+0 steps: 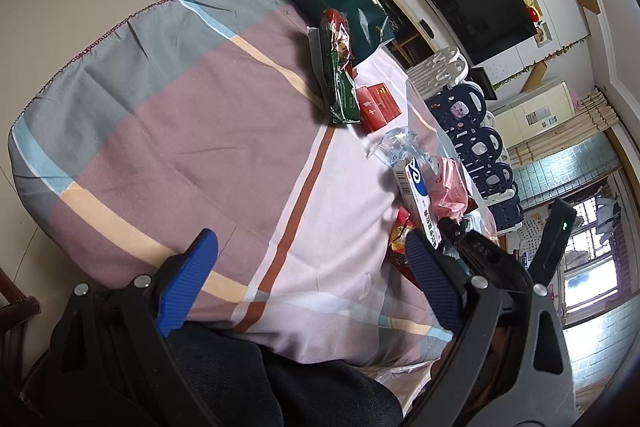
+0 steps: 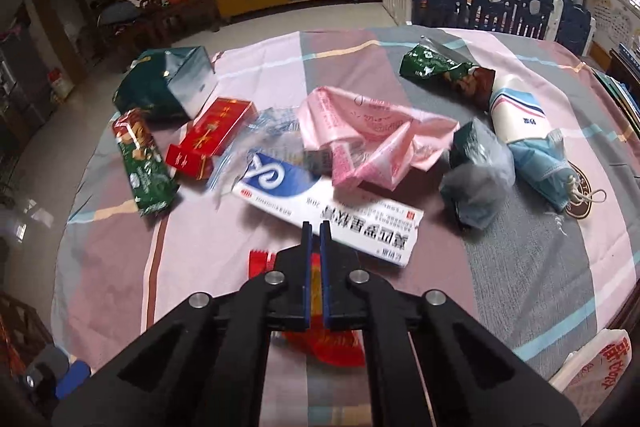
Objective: Collect trash
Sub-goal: 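Grasp the red snack wrapper with the right tool, then grasp the green biscuit packet with the right tool while holding the red wrapper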
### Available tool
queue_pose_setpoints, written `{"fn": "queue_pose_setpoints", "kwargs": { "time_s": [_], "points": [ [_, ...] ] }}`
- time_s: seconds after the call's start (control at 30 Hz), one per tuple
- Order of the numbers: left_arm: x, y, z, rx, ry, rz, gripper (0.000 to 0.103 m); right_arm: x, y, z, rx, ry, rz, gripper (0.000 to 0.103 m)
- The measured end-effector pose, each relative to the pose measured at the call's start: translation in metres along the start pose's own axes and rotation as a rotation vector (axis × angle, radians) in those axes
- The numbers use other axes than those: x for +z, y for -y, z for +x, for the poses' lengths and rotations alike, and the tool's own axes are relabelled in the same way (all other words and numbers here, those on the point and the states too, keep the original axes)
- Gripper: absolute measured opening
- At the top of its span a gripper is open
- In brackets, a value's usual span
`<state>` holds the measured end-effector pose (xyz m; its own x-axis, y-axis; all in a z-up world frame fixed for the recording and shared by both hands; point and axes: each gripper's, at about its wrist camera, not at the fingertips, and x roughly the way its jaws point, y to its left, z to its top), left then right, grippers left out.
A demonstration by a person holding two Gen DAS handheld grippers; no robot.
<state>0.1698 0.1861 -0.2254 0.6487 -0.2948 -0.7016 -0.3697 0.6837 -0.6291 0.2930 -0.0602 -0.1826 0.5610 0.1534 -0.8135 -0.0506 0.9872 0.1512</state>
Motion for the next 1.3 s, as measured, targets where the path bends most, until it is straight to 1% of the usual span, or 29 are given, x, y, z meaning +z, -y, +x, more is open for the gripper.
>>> {"fn": "queue_pose_setpoints", "kwargs": {
  "time_s": [0.07,0.17,0.27,0.33,0.4,0.47,0.5,0.53,0.57,0.63,0.67,0.7,0.73,0.77,0.8,0.9,0.93,1.0,1.07,1.13,1.17,1.2,1.27,1.3],
  "points": [
    [0.0,0.0,0.0,0.001,0.0,0.001,0.094,-0.007,-0.002,0.005,0.018,-0.056,-0.02,0.005],
    [0.0,0.0,0.0,0.0,0.0,-0.001,0.094,-0.017,-0.004,0.017,0.0,-0.128,-0.04,0.005],
    [0.0,0.0,0.0,-0.002,-0.001,-0.004,0.094,-0.023,-0.01,0.024,0.051,-0.18,-0.034,0.005],
    [0.0,-0.001,0.001,-0.004,-0.002,-0.009,0.094,-0.024,-0.021,0.022,0.068,-0.188,-0.073,0.005],
    [0.0,-0.001,0.0,-0.005,-0.002,-0.012,0.094,-0.023,-0.031,0.019,0.145,-0.202,-0.094,0.005],
    [0.0,-0.002,-0.001,-0.005,0.003,-0.017,0.094,-0.022,-0.037,0.017,0.259,-0.229,-0.073,0.005],
    [0.0,-0.002,-0.001,-0.007,0.004,-0.021,0.094,-0.02,-0.041,0.015,0.281,-0.23,-0.07,0.005],
    [0.0,-0.003,-0.001,-0.01,0.004,-0.027,0.094,-0.016,-0.044,0.011,0.283,-0.209,-0.072,0.006],
    [0.001,-0.005,-0.002,-0.017,0.004,-0.036,0.094,-0.012,-0.046,0.008,0.269,-0.182,-0.075,0.011],
    [0.001,-0.008,-0.003,-0.027,0.012,-0.052,0.094,0.005,-0.053,-0.001,0.233,-0.107,-0.077,0.04],
    [0.001,-0.009,-0.004,-0.029,0.016,-0.056,0.094,0.014,-0.057,-0.003,0.222,-0.078,-0.067,0.07],
    [0.001,-0.01,-0.005,-0.03,0.019,-0.058,0.094,0.022,-0.06,-0.005,0.217,-0.054,-0.055,0.083],
    [0.0,-0.01,-0.005,-0.031,0.021,-0.058,0.094,0.033,-0.067,-0.007,0.217,-0.013,-0.036,0.084],
    [0.0,-0.01,-0.006,-0.032,0.028,-0.058,0.094,0.041,-0.074,-0.006,0.221,-0.002,-0.042,0.084],
    [0.0,-0.01,-0.007,-0.034,0.033,-0.06,0.094,0.051,-0.087,0.0,0.227,-0.004,-0.075,0.084],
    [0.0,-0.014,-0.009,-0.052,0.045,-0.082,0.094,0.071,-0.138,0.029,0.227,-0.051,-0.282,0.084],
    [0.001,-0.018,-0.011,-0.071,0.053,-0.103,0.094,0.076,-0.155,0.042,0.23,-0.079,-0.359,0.084],
    [0.001,-0.024,-0.016,-0.098,0.077,-0.14,0.094,0.079,-0.178,0.065,0.225,-0.121,-0.457,0.084],
    [0.002,-0.031,-0.02,-0.12,0.101,-0.176,0.095,0.076,-0.2,0.087,0.193,-0.162,-0.548,0.084],
    [0.003,-0.032,-0.022,-0.125,0.114,-0.184,0.095,0.068,-0.216,0.108,0.112,-0.184,-0.628,0.083],
    [0.003,-0.031,-0.022,-0.124,0.118,-0.178,0.096,0.063,-0.219,0.113,0.091,-0.182,-0.649,0.077],
    [0.003,-0.03,-0.023,-0.122,0.119,-0.171,0.096,0.058,-0.221,0.117,0.085,-0.185,-0.662,0.054],
    [0.003,-0.029,-0.023,-0.12,0.123,-0.165,0.096,0.05,-0.215,0.123,0.116,-0.228,-0.631,0.029],
    [0.003,-0.029,-0.023,-0.12,0.125,-0.166,0.096,0.047,-0.209,0.122,0.154,-0.24,-0.601,0.024]
  ]
}}
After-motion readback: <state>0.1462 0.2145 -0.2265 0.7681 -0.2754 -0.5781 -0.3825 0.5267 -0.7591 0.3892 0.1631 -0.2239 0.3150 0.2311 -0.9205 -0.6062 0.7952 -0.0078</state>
